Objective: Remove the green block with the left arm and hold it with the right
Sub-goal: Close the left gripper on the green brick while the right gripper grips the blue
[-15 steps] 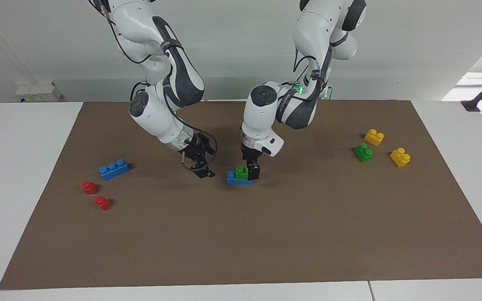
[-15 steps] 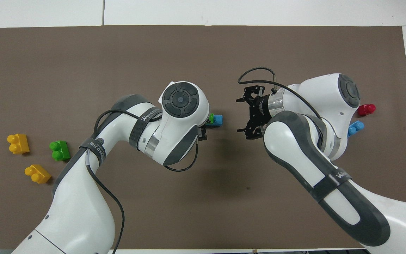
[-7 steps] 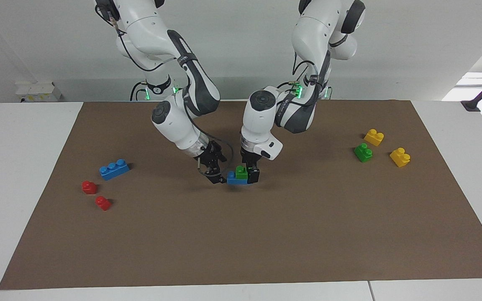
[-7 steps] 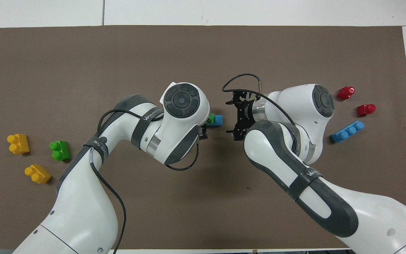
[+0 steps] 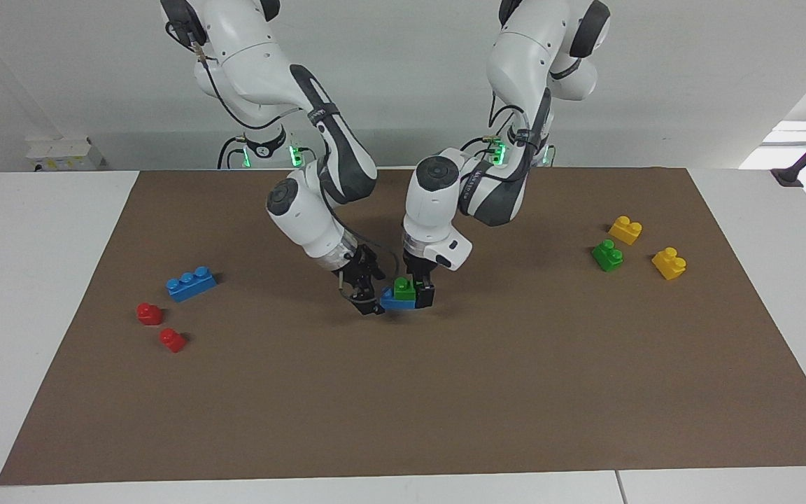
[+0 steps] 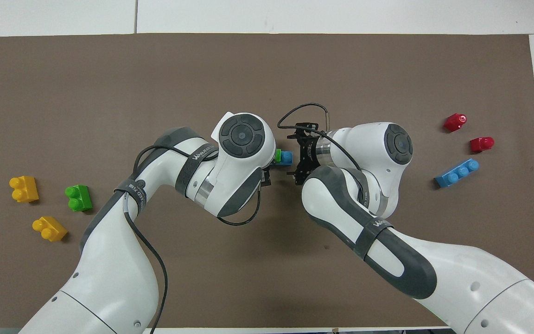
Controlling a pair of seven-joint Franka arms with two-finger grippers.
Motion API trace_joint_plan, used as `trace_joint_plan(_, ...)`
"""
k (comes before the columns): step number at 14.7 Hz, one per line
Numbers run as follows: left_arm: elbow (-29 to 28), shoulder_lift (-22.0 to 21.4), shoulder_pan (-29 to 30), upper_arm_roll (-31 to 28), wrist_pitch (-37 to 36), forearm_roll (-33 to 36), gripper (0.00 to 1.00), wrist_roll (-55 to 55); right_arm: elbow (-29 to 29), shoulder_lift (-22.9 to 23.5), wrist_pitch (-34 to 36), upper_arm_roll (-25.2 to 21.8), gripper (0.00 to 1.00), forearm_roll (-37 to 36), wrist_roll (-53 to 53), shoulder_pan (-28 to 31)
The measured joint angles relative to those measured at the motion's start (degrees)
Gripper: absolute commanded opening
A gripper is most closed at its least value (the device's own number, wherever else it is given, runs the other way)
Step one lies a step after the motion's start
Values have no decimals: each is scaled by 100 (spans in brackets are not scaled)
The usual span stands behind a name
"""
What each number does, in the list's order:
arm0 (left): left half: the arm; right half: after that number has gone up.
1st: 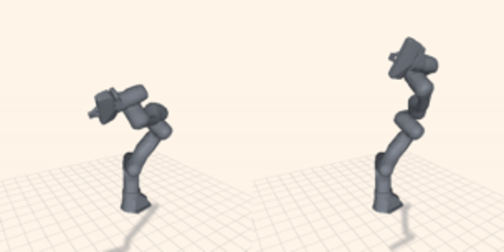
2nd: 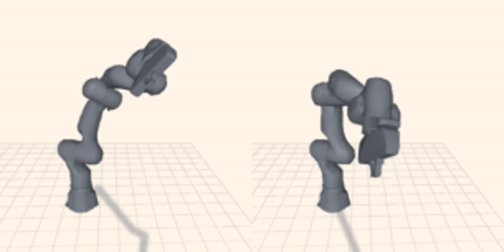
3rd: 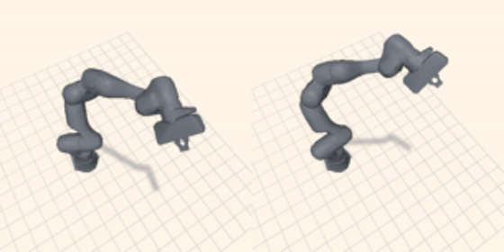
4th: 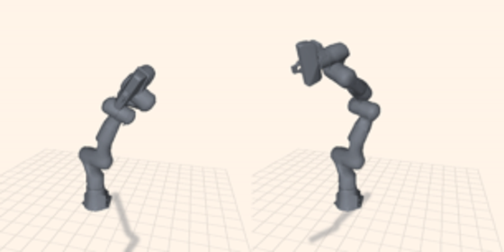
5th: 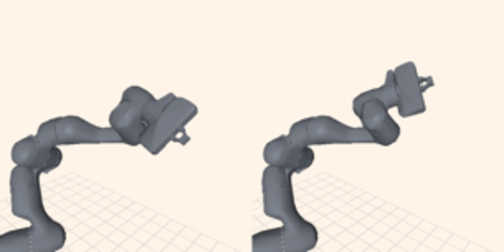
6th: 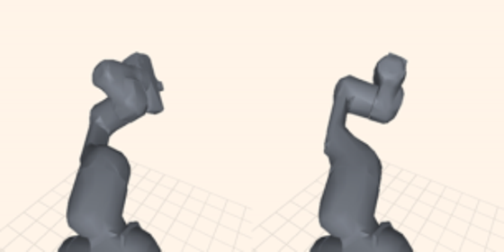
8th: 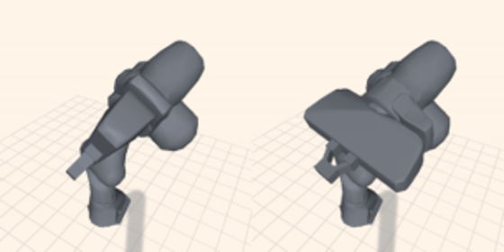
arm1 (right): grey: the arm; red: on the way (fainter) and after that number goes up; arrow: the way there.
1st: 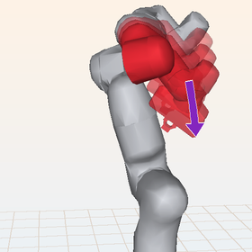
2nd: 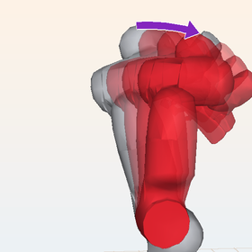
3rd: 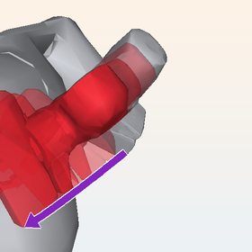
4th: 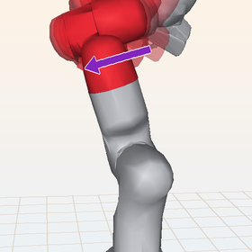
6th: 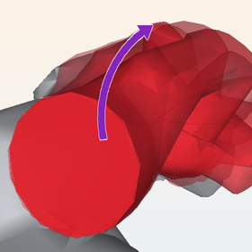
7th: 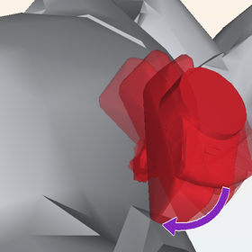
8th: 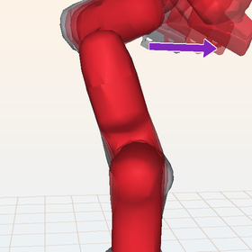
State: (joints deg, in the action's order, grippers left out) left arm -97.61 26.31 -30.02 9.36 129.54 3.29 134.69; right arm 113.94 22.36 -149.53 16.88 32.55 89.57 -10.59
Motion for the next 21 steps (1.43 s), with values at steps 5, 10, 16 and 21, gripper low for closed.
trace_joint_plan(5,-11,0,-4,0,2,1,100,0,2,188,-311,0,97,0,12,-63)
trace_joint_plan(10,-18,0,-9,0,4,1,100,2,0,295,-440,0,86,0,12,-81)
trace_joint_plan(16,-19,0,-18,0,7,1,100,8,-1,295,-443,-1,39,0,12,-81)
trace_joint_plan(21,-19,0,-22,-1,9,1,100,10,0,298,-584,-3,0,1,12,-83)
